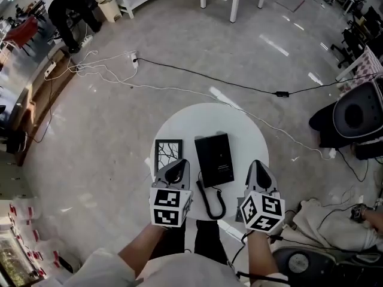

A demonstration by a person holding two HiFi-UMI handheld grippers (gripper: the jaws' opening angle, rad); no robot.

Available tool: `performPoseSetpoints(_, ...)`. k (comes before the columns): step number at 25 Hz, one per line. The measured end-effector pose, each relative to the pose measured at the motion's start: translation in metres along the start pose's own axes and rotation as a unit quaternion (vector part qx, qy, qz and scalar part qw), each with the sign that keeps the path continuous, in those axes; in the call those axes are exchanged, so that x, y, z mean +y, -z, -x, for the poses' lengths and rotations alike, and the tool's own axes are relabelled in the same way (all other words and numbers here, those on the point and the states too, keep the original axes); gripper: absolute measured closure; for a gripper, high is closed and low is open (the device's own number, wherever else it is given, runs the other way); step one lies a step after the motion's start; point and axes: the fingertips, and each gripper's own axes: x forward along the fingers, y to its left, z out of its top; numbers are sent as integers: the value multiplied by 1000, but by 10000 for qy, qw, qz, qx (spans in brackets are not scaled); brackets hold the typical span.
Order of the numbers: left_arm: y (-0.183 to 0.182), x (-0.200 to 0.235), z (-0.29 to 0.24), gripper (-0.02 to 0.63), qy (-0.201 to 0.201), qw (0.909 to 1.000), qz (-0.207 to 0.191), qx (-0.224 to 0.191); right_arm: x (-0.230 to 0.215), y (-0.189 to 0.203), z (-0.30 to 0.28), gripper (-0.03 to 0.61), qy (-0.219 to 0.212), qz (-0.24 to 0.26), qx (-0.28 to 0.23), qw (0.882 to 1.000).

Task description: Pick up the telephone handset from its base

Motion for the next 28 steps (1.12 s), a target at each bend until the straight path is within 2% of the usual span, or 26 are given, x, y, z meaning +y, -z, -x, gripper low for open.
performPoseSetpoints(6,21,-6,-8,609,3,9996,204,177,-1,7,-1,554,-45,89,57,9999)
performPoseSetpoints(16,30,-24,-9,607,103,9999,91,-59,-14,20,1,554,-41,104,172,9998)
performPoseSetpoints(28,50,-28,-31,590,32,9993,335,186,-30,46,2,554,59,8,421,9991)
